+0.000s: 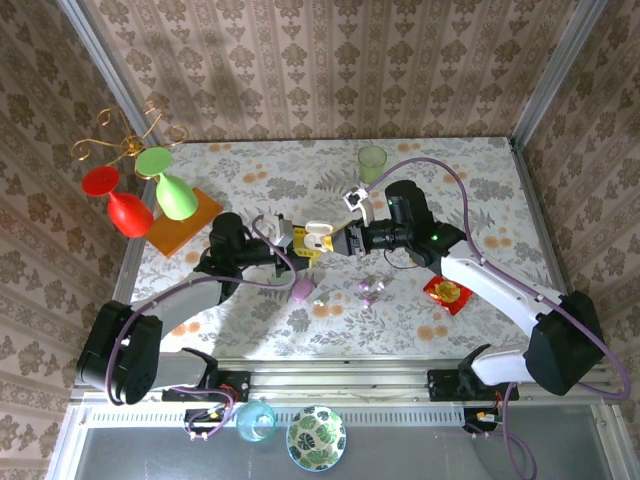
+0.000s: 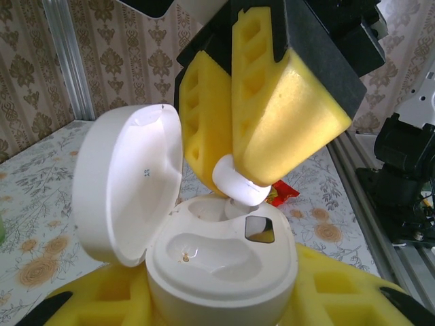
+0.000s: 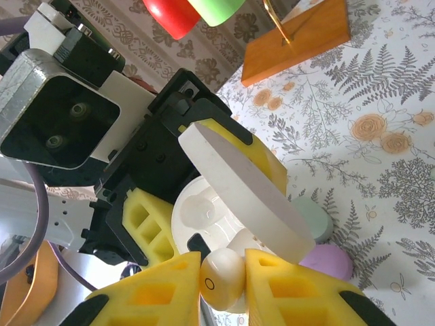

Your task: Insert wireless bluetooth earbuds into charging case

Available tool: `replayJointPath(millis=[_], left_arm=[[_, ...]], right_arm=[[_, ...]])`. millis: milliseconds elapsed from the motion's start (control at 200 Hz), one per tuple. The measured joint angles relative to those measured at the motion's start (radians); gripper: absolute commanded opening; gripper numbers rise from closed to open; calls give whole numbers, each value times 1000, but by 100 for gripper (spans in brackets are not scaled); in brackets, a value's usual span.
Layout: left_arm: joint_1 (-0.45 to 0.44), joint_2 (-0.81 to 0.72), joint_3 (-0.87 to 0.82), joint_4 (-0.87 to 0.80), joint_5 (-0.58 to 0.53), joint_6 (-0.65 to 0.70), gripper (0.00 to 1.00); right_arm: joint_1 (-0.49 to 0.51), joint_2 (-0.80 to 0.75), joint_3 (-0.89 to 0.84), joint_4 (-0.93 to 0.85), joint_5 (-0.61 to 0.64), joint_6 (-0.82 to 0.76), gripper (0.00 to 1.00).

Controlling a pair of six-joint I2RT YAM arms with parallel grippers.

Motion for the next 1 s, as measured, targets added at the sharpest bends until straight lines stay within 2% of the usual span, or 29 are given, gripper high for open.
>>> replayJointPath(millis=[280, 420, 620, 855, 1000], left_arm=[[2, 0, 0, 0, -4, -3, 19], [6, 0, 0, -3, -4, -3, 19], [6, 0, 0, 4, -3, -3, 19], [5, 0, 0, 15, -3, -3, 19], [5, 0, 0, 16, -3, -3, 19]], right_arm=[[9, 2, 22, -34, 16, -8, 38], [10, -6, 22, -35, 25, -9, 50], [10, -41, 22, -47, 63, -16, 59], [-2, -114, -31, -46, 103, -23, 62], [-77, -240, -143, -55, 179, -2, 61]])
